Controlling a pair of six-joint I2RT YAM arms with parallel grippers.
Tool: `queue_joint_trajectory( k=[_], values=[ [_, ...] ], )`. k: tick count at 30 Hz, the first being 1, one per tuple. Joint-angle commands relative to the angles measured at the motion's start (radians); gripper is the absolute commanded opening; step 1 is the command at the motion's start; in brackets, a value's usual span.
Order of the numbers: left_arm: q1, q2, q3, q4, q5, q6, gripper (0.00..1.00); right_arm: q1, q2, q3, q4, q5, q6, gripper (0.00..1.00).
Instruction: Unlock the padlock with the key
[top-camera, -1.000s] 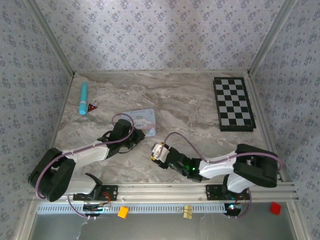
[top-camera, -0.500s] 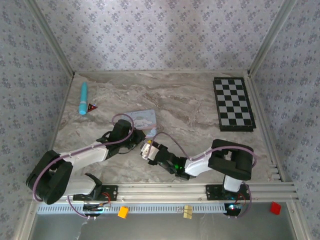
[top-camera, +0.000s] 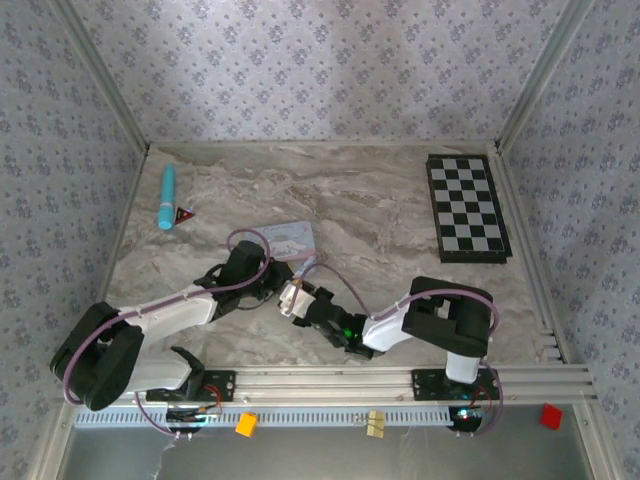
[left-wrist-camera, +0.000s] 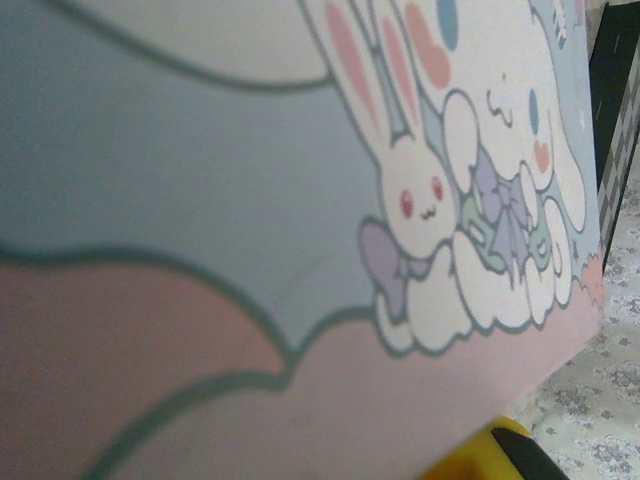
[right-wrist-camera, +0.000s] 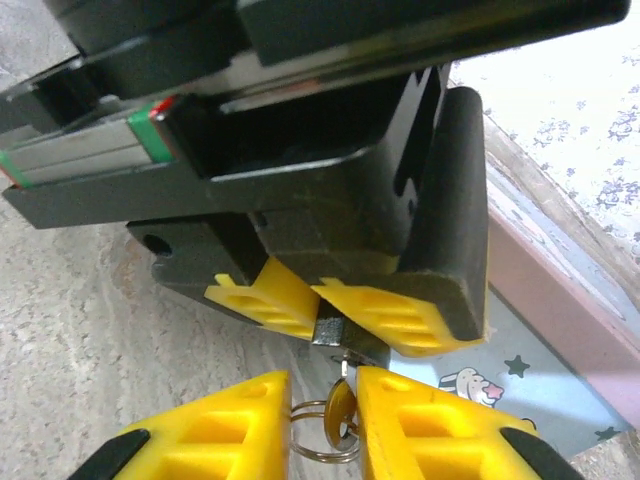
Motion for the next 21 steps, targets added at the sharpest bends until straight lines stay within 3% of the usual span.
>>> queue_joint_trajectory(
  k=[1, 6, 21],
  values=[
    [-0.016, -0.029, -0.005, 0.028, 0.012, -0.019, 0.00, -0.017, 0.015, 0.012, 0.046, 0.047, 0.046, 0.22],
    [-0.017, -0.042, -0.021, 0.042, 0.005, -0.027, 0.00, -0.029, 0.012, 0.015, 0.021, 0.049, 0.122, 0.17],
    [-0.017, -0.086, -0.035, 0.050, -0.023, -0.030, 0.00, -0.040, 0.017, 0.003, -0.015, 0.069, 0.232, 0.16]
  ],
)
